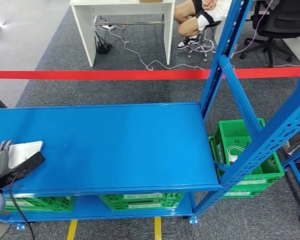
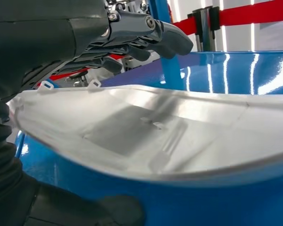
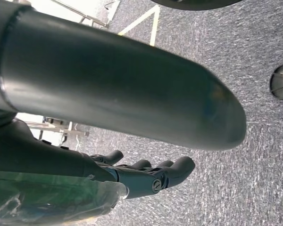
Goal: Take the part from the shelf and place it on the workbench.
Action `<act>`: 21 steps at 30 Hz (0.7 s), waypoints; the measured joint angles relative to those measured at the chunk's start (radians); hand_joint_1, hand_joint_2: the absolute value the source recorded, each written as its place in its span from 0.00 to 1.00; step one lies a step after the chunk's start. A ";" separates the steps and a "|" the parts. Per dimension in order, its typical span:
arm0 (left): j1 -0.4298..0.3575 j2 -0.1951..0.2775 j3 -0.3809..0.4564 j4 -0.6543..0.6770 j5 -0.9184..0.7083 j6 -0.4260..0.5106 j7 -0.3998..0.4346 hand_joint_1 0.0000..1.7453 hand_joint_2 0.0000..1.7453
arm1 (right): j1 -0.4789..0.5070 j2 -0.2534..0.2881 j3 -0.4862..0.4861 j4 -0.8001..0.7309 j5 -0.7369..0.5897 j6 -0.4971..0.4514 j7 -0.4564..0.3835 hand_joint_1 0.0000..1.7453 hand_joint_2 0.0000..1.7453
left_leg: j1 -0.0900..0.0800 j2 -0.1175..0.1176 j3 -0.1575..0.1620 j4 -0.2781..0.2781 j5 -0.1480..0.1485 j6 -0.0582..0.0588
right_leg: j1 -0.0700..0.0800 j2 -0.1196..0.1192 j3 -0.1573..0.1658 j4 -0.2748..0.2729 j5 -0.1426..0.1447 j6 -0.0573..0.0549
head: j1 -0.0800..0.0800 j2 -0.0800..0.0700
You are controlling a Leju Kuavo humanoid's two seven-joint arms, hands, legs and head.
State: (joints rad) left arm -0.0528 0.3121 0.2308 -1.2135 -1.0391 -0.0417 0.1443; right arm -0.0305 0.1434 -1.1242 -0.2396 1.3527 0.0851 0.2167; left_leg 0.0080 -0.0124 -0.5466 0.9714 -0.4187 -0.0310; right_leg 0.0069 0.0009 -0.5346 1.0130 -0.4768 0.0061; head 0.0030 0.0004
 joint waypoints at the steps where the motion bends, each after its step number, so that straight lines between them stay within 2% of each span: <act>1: 0.000 0.000 0.000 0.001 0.000 0.000 0.000 0.00 1.00 | 0.000 0.000 0.000 0.000 0.000 0.000 0.000 0.00 0.00 | 0.000 0.000 0.000 0.000 0.000 0.000 | 0.000 0.000 0.000 0.000 0.000 0.000 | 0.000 0.000; 6: 0.000 0.000 0.002 0.003 0.000 0.000 0.001 0.00 1.00 | 0.000 0.000 0.000 -0.001 0.000 0.000 0.000 0.00 0.00 | 0.000 -0.001 0.002 -0.002 0.001 -0.001 | 0.000 -0.001 0.001 0.000 0.000 -0.001 | 0.000 0.000; 7: -0.001 0.000 0.002 0.003 0.000 0.000 0.001 0.03 1.00 | 0.000 0.000 0.000 -0.001 0.000 0.000 0.000 0.00 0.00 | 0.000 -0.001 0.002 -0.003 0.001 -0.001 | 0.000 -0.001 0.001 0.000 0.000 -0.001 | 0.000 0.000; 11: 0.003 -0.003 0.004 0.003 0.000 0.000 0.007 0.98 1.00 | 0.000 0.000 -0.001 -0.003 0.001 0.000 0.000 0.00 0.00 | 0.000 -0.001 0.002 -0.004 0.001 -0.001 | 0.000 -0.001 0.001 0.000 -0.001 -0.001 | 0.000 0.000; 12: 0.005 -0.004 0.005 0.003 0.000 0.000 0.009 1.00 1.00 | 0.001 0.000 -0.002 -0.003 0.001 0.000 0.000 0.00 0.00 | 0.000 -0.001 0.002 -0.004 0.001 -0.001 | 0.000 -0.001 0.000 0.000 -0.001 -0.001 | 0.000 0.000; 21: 0.028 -0.019 0.006 0.003 -0.007 0.005 0.012 1.00 1.00 | 0.001 0.000 -0.008 -0.007 0.003 0.003 0.000 0.00 0.00 | 0.000 -0.001 0.002 -0.004 0.001 -0.002 | 0.000 0.000 -0.001 0.000 -0.001 -0.001 | 0.000 0.000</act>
State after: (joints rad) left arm -0.0251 0.2933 0.2364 -1.2100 -1.0462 -0.0366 0.1560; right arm -0.0294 0.1434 -1.1323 -0.2468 1.3560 0.0880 0.2171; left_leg 0.0081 -0.0134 -0.5446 0.9675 -0.4178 -0.0327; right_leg 0.0069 0.0005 -0.5359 1.0131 -0.4775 0.0048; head 0.0029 0.0004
